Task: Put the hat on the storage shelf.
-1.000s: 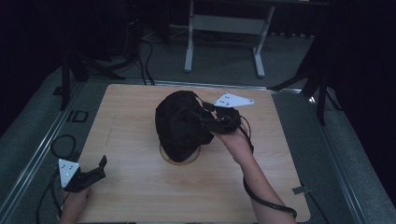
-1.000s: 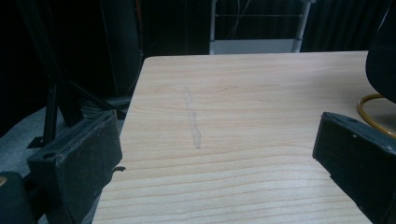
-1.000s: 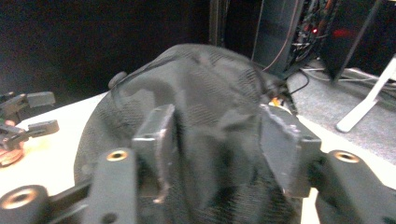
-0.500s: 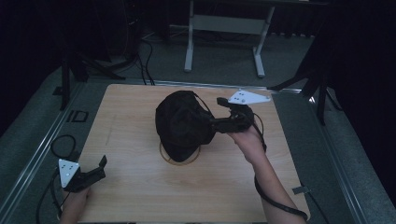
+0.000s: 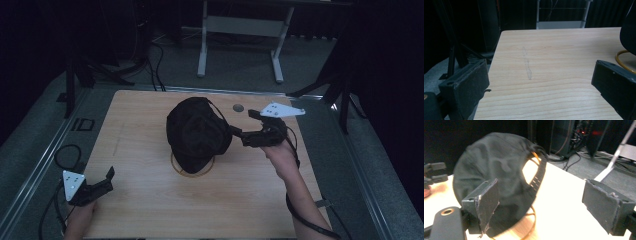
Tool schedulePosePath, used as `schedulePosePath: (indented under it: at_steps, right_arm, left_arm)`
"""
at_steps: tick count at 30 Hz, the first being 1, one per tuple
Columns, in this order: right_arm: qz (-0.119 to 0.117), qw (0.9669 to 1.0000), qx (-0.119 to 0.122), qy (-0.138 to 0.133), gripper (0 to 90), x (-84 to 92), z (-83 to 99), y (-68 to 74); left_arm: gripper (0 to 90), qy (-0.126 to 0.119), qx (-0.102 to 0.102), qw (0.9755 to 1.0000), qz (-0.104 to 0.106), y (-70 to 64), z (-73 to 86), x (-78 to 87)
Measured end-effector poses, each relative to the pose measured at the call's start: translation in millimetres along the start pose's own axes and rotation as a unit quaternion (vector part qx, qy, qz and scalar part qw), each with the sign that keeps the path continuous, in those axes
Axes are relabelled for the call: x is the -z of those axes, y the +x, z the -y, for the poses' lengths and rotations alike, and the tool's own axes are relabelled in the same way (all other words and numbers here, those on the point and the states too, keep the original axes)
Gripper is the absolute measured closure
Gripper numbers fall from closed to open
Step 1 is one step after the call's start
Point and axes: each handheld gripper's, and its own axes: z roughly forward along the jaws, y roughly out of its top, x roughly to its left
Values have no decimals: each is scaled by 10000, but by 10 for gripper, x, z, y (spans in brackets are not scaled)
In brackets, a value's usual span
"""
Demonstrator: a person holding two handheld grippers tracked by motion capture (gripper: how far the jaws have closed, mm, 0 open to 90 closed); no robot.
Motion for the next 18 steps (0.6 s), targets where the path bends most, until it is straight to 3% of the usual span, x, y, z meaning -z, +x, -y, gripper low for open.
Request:
schedulePosePath:
  at_steps: [16, 18]
  right_arm:
    - [474, 9986, -189, 100, 138, 220, 533, -345]
    - [642, 9976, -251, 71, 138, 275, 690, -413]
  left_arm:
    - [17, 5, 2, 10000, -6, 0, 0, 0]
    - [17, 6, 0, 10000, -11, 0, 0, -1]
